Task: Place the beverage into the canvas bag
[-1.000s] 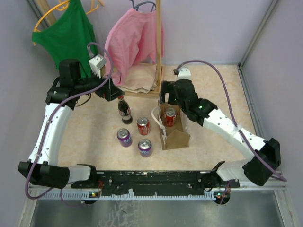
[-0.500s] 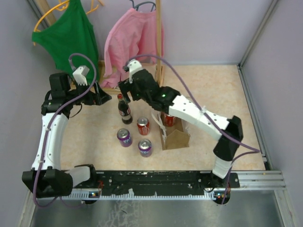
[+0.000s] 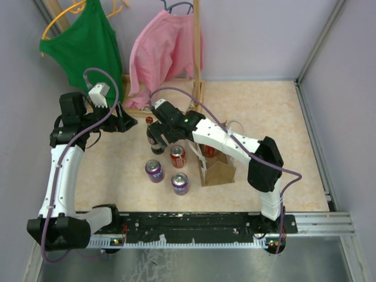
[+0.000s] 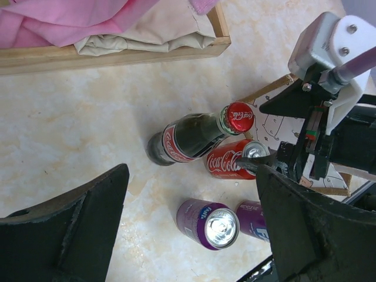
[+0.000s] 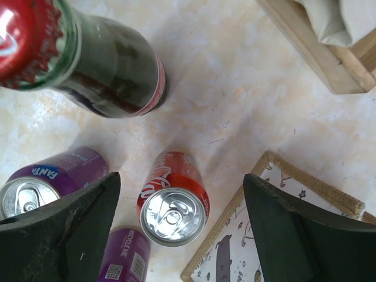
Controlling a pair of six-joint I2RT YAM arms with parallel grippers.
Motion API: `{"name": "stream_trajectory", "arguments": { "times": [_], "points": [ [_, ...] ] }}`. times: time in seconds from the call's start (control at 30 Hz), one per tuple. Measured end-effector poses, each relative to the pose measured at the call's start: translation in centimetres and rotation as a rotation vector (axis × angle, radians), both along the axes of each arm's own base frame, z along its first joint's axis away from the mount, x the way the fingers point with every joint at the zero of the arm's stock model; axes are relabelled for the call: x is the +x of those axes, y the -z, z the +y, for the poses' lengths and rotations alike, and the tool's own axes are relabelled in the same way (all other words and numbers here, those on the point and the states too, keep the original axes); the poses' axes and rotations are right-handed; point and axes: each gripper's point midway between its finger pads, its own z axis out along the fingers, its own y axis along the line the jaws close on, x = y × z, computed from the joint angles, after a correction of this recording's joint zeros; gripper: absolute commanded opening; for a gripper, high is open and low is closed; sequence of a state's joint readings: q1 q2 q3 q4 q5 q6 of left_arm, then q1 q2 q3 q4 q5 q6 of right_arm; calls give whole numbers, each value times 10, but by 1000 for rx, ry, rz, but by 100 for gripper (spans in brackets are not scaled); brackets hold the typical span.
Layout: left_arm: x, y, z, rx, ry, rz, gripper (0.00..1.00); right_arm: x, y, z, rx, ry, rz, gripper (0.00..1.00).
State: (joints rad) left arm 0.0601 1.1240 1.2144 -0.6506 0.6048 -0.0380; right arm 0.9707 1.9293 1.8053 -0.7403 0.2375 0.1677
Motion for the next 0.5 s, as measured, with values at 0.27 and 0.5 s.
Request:
{"name": "stream_trajectory", "arguments": {
  "times": [0.27, 0.5],
  "points": [
    [2, 3, 0, -1, 1, 12, 94, -16, 26, -7, -33, 6, 89, 86],
    [3, 4, 0, -2, 0, 16, 94, -33, 63, -23, -105, 16, 173, 86]
  ]
}}
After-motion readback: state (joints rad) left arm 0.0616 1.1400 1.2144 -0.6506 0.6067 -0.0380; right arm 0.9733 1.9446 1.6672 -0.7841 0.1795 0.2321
